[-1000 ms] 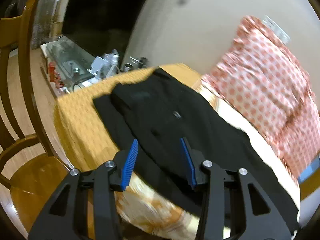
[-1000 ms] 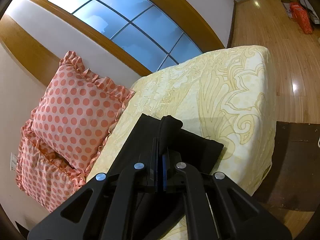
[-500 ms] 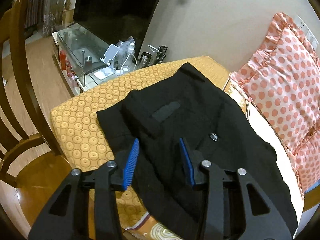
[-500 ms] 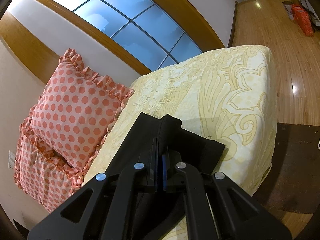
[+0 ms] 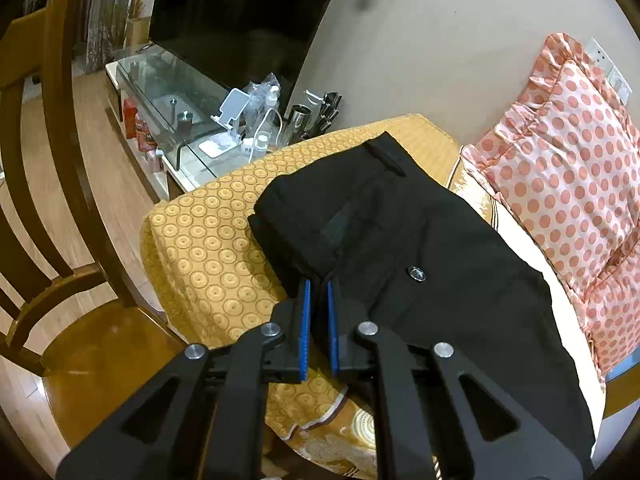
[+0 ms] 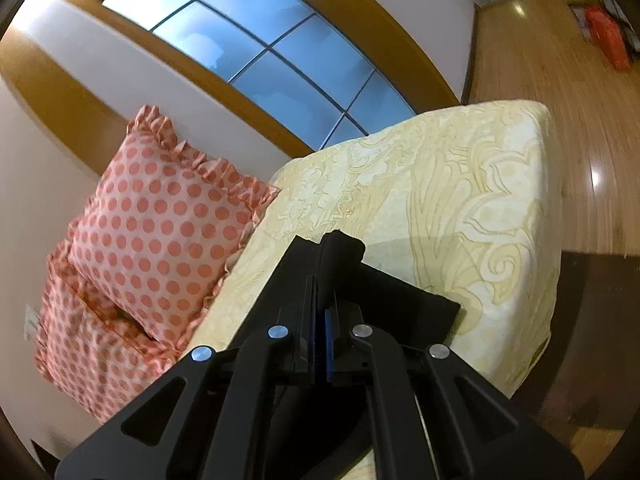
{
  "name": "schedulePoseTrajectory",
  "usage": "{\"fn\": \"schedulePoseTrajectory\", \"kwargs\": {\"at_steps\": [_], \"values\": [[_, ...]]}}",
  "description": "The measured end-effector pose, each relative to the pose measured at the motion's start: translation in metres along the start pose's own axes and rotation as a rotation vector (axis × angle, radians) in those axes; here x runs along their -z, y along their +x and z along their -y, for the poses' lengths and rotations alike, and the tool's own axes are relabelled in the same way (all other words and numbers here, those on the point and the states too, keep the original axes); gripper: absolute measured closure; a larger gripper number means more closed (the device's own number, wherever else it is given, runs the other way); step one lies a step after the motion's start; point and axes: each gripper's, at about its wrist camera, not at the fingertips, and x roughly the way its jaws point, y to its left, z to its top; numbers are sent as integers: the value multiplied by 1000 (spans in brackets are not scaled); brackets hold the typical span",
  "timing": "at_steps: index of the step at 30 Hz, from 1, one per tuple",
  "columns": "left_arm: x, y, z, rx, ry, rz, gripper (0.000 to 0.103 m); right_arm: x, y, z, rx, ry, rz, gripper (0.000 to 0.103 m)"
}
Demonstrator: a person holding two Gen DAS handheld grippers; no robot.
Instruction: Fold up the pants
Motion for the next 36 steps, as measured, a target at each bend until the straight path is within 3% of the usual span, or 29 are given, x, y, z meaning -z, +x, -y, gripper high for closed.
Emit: {"fn": "schedulePoseTrajectory", "kwargs": {"at_steps": [10, 17, 22, 23, 25, 27, 30, 33, 36], "values": [[-9, -12, 5, 21, 23, 18, 95, -8, -14, -14, -31, -50, 37, 100], [-1, 5, -7, 16, -13, -26, 94, 5, 6, 17, 86, -8, -36, 100], [1, 8, 0, -27, 56, -27, 90, 12, 4, 22, 112, -36, -46, 100], [2, 6, 3, -45, 81, -17, 84, 12, 4, 20, 121, -53, -50, 99], [6, -2, 11, -92, 140, 19, 76, 12, 0, 17, 145, -79, -50, 90], [12, -16, 21, -132, 204, 70, 56, 11, -5, 15, 161, -107, -58, 81], [21, -41, 39, -169, 274, 158, 36, 9, -22, 8, 262, -190, 18, 27], [35, -63, 70, -114, 333, 236, 22, 10, -43, -10, 314, -337, 147, 28], [56, -60, 115, 54, 409, 215, 18, 21, -34, -41, 208, -529, 113, 30]]}}
